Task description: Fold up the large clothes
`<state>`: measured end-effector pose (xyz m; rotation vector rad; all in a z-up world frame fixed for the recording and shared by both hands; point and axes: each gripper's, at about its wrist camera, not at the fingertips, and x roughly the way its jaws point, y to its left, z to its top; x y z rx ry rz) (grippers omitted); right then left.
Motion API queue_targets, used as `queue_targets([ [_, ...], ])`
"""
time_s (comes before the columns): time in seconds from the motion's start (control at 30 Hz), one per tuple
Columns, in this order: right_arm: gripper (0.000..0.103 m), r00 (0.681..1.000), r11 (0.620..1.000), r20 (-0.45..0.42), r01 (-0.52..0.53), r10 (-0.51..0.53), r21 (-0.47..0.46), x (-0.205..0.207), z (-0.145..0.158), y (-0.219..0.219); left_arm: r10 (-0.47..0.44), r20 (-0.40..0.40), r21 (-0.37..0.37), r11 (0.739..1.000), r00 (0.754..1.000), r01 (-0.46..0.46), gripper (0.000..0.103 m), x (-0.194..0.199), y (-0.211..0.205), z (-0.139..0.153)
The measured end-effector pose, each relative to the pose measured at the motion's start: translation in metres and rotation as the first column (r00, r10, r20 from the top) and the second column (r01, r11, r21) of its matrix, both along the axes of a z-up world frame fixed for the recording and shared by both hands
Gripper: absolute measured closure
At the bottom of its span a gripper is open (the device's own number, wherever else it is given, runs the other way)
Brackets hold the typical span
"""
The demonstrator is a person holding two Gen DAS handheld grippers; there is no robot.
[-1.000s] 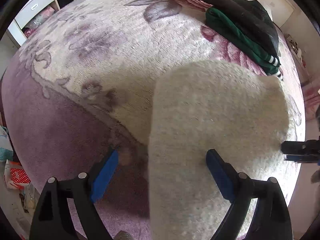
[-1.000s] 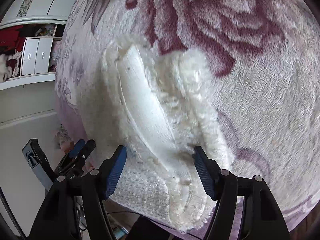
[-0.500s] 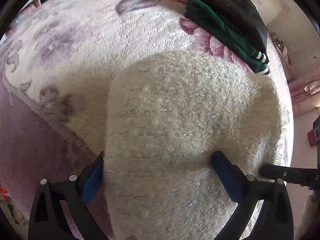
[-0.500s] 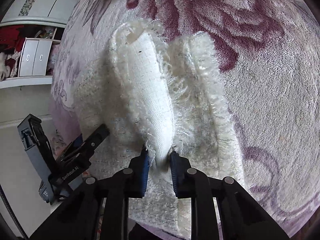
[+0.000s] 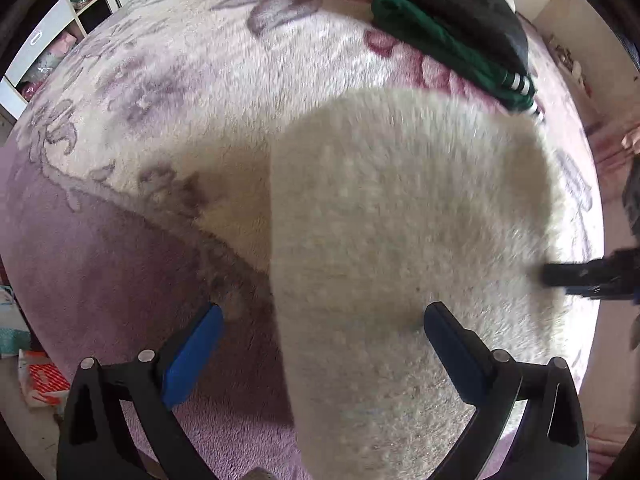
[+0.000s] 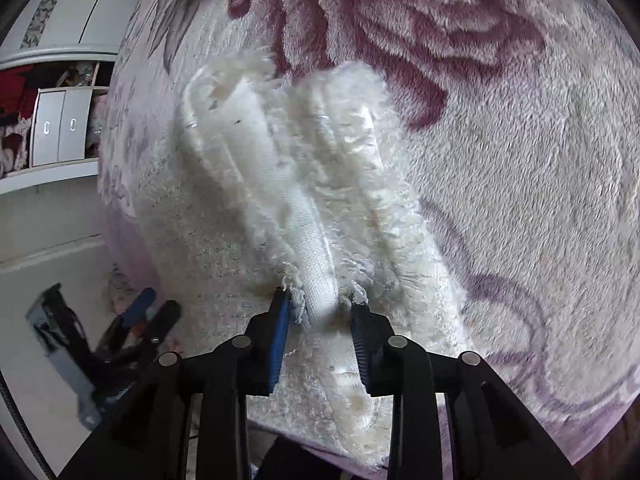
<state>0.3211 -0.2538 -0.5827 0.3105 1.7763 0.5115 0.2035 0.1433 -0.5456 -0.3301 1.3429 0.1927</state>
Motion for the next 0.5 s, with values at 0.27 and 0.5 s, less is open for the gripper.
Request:
queue_targets([
  [0.27,0.037,0.987,0.999,-0.158,-0.018,0.024,0.038,-0.050,-0.013,-0.047,0.016,-0.008,-0.017,1.000,1.000,-0.016,0.000,-0.014,-0.004,0.002],
  [0.5,0.102,0.989,0.991,0.098,0.117,-0.110,-0.070,-0.063,0.044,-0.059,-0.005,-0.028,0.007,1.000,1.000,0.005,0.000,-0.020,-0.010,0.002],
])
